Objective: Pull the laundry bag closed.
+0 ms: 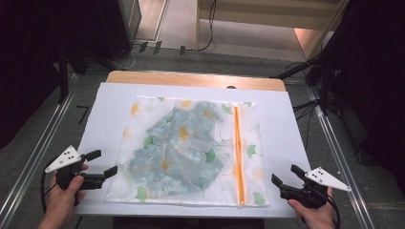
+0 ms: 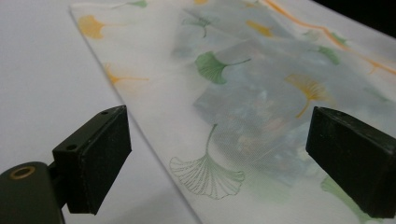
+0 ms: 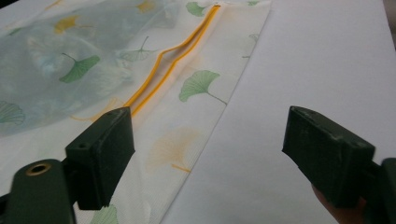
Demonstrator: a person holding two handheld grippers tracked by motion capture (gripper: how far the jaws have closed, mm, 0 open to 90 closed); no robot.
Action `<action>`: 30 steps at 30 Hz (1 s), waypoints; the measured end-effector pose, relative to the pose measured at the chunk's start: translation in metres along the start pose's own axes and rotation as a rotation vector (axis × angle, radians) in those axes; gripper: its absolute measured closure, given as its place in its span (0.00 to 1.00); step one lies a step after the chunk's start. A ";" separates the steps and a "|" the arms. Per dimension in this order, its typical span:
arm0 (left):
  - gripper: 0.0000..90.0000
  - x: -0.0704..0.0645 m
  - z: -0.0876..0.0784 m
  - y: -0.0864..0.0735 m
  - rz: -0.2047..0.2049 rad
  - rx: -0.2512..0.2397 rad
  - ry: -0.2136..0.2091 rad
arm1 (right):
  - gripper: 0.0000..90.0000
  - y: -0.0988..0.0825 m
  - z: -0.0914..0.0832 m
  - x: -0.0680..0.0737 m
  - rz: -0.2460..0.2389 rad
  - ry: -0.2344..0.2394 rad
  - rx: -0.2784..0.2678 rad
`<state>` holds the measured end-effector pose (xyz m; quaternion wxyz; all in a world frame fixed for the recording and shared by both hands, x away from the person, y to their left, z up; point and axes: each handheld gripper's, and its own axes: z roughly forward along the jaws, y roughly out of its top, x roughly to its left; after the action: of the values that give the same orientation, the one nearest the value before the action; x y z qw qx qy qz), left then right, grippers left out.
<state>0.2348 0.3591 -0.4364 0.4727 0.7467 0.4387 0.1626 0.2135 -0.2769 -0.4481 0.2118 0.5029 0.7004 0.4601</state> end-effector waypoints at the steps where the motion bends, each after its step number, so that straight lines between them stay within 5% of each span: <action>1: 0.08 0.000 0.001 -0.001 -0.010 -0.002 0.000 | 0.23 0.000 0.001 0.000 -0.001 -0.007 0.008; 9: 0.08 -0.005 0.003 0.000 -0.020 0.001 -0.003 | 0.30 0.001 0.010 0.008 0.003 -0.013 0.045; 15: 0.17 -0.023 0.018 0.003 -0.014 0.022 -0.011 | 0.35 -0.001 0.021 0.015 0.001 -0.004 0.075; 20: 0.45 -0.041 0.036 0.007 -0.007 0.055 -0.046 | 0.40 0.000 0.028 0.026 -0.013 0.024 0.085; 25: 0.68 -0.056 0.051 0.009 -0.026 0.102 -0.065 | 0.65 -0.006 0.027 0.039 0.009 0.106 0.142; 30: 0.89 -0.085 0.068 0.013 0.023 0.121 -0.115 | 0.71 -0.012 0.023 0.053 -0.005 0.181 0.188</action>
<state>0.2382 0.2502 -0.4449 0.4493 0.7870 0.4112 0.0984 0.2039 -0.2204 -0.4605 0.1007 0.4753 0.7577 0.4357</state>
